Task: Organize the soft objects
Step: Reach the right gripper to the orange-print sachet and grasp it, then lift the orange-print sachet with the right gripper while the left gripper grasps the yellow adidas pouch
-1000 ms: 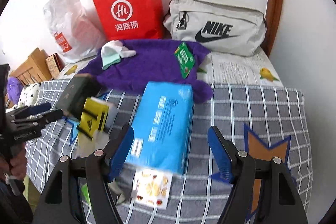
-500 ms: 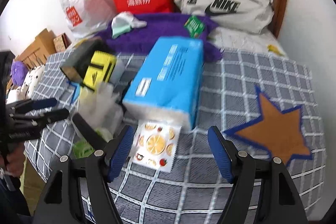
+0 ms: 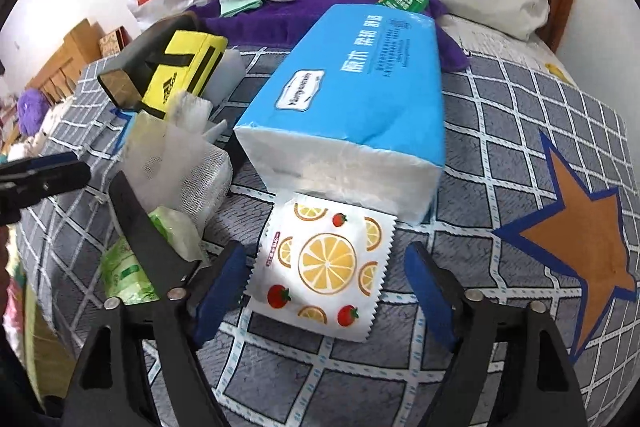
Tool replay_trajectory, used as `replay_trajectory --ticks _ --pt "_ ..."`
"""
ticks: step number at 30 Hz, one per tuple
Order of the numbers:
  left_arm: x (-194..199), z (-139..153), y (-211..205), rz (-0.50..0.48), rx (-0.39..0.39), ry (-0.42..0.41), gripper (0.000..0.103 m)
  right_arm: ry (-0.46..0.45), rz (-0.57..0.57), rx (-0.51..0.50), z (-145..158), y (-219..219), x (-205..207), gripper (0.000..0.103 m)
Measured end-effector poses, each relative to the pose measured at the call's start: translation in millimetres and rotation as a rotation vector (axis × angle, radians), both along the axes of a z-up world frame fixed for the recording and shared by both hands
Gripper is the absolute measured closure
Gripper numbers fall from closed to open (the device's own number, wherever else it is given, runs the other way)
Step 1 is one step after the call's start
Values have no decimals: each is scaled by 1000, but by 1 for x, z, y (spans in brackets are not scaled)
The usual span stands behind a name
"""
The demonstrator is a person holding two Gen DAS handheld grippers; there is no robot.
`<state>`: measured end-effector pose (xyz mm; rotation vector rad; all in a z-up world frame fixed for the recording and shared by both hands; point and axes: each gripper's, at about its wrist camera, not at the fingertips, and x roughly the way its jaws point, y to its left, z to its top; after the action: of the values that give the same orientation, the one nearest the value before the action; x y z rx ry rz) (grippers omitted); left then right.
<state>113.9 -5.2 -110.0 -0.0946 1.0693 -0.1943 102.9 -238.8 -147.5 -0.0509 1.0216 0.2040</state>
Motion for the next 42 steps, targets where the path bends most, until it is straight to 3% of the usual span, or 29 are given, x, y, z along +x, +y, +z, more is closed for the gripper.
replay_trajectory --ticks 3,5,10,12,13,14,24,27,31,37,42 --pt "1 -1 2 4 -10 5 31 -32 5 -26 -1 3 -4 18" --pt "1 0 3 3 -9 2 31 -48 4 -28 -1 -1 -7 27" --pt "0 0 4 2 -29 -3 31 -51 -17 -13 4 -19 -12 71" --pt "-1 -1 3 -3 -36 -4 31 -39 -28 8 5 -26 -13 80" --pt "-1 -1 1 -7 -38 -4 31 -37 -32 12 5 -28 -13 93" --pt "-1 -1 0 -14 -39 -2 31 -34 -39 11 6 -30 -13 97" --pt "-7 4 -23 -125 -107 -6 31 -50 -37 32 16 -38 -21 97" --pt "-8 2 -33 -150 -87 -2 29 -58 -52 40 19 -43 -22 97" --pt "3 -3 -28 -84 -77 6 29 -67 -52 51 22 -46 -24 97" --pt "30 2 -28 -14 -36 -53 29 -75 -38 56 24 -48 -25 97" --pt "52 -7 -31 35 -24 -40 29 -71 -28 66 23 -50 -23 97"
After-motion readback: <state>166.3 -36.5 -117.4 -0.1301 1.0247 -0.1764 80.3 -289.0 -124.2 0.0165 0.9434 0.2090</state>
